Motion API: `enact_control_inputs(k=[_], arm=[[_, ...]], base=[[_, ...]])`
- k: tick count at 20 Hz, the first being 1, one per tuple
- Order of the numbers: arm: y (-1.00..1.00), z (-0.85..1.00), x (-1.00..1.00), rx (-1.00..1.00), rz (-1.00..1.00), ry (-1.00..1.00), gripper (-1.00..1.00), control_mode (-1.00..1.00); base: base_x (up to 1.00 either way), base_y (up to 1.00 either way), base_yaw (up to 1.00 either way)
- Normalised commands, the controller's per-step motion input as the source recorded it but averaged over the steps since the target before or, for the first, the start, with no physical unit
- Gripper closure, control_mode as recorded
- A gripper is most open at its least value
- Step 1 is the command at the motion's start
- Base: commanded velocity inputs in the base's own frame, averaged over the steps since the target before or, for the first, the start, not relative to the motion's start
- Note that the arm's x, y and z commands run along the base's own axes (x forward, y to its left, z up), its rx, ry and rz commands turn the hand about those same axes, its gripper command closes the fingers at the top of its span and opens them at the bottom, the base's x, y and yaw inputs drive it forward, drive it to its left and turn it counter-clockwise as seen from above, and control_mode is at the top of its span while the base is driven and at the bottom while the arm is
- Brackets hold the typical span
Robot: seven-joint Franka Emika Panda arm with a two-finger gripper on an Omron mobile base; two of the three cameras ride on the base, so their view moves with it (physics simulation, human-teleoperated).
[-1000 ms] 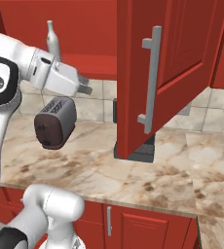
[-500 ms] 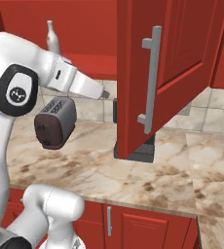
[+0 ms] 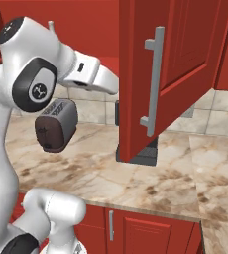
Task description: Open the cabinet directly in front. Then move the liquor and the mug to the dining counter with the jar on it.
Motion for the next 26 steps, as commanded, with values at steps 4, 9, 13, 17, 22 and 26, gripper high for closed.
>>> enact_control_inputs(k=[4,9,13,17,22,26], arm=[[0.13,0.0,0.0,0.03,0.19,-0.11,-1.0,-1.0],[0.01,0.04,0.12,0.0,0.0,0.0,-1.0,-1.0],[0.13,0.09,0.53,0.05,0.06,0.0,-1.0,-1.0],[0.09,0.02,0.58,0.03,0.09,0.0,-1.0,-1.0],[0.0,0.0,0.59,0.04,0.15,-0.02,-1.0,-1.0],[0.0,0.0,0.54,0.0,0.12,-0.04,-1.0,-1.0]], base=[[0.0,0.0,0.0],[0.0,0.0,0.0],[0.0,0.0,0.0],[0.0,0.0,0.0],[0.0,0.0,0.0],[0.0,0.0,0.0]])
